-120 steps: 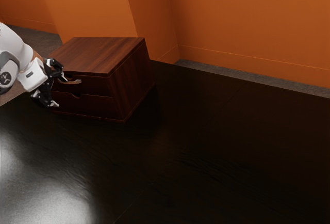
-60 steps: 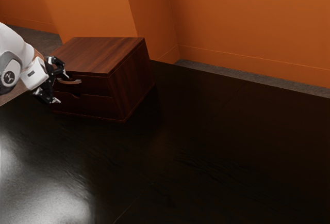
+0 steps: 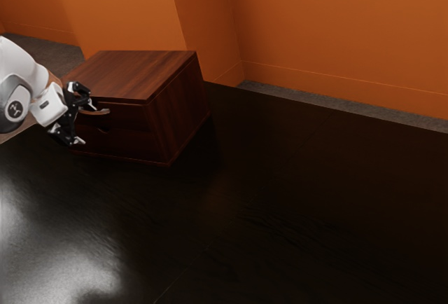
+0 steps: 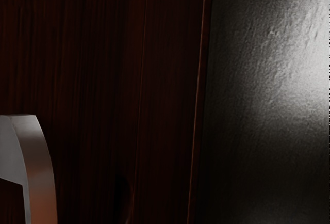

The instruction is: Pull the drawer handle with one arm to open the drawer

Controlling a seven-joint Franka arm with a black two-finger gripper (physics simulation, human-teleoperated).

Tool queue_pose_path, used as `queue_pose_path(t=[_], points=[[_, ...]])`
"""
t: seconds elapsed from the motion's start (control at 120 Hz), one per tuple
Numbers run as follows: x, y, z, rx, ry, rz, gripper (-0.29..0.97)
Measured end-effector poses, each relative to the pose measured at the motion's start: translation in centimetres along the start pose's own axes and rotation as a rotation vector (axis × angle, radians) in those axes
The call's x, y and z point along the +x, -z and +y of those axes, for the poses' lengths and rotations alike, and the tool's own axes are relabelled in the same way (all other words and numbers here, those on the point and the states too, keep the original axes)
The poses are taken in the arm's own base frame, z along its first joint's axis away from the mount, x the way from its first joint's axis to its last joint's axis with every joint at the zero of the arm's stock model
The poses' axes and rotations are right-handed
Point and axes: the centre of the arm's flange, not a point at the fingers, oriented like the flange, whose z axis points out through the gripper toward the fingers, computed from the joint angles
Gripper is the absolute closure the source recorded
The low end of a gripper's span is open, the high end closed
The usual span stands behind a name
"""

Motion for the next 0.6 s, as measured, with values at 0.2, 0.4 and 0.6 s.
queue_pose_path(t=[0.2, 0.4, 0.6], points=[[-0.4, -0.3, 0.3, -0.003, 0.003, 0.0, 0.0], [-1.2, -0.7, 0.6, -0.014, 0.023, 0.0, 0.0], [-0.7, -0.9, 1.1, -0.033, 0.022, -0.001, -0.02]])
